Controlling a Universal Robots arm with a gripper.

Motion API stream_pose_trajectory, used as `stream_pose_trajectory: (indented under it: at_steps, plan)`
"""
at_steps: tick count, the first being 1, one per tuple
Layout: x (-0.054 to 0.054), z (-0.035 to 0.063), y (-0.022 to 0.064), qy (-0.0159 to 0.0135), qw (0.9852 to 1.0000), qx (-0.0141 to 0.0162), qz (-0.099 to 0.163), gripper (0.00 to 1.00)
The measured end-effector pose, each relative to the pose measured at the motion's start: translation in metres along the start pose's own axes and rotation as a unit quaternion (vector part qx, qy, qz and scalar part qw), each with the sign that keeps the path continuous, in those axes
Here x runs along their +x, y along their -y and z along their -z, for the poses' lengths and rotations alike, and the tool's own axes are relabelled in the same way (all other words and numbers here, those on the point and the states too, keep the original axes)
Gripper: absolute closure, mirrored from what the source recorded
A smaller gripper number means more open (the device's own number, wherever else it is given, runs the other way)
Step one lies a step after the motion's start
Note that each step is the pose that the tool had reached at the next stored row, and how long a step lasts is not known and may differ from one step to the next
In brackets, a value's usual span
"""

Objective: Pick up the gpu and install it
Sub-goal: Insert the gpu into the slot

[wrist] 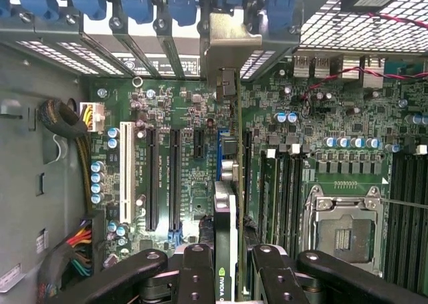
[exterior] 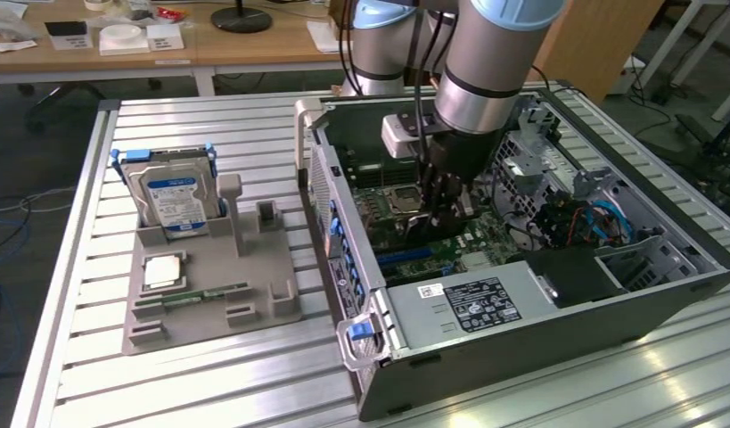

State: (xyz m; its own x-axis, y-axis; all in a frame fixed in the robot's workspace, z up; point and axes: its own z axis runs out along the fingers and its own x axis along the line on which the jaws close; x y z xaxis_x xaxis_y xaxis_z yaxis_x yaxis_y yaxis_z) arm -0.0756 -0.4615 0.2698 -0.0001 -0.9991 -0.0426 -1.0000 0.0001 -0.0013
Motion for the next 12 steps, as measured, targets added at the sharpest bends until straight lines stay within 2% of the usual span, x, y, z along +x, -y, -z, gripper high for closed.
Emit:
stream_pose_trajectory:
  at_steps: [12]
  plan:
    - [0.0029, -0.0034, -0.0014, -0.0001, 1.0000, 0.0000, 0.000, 0.73]
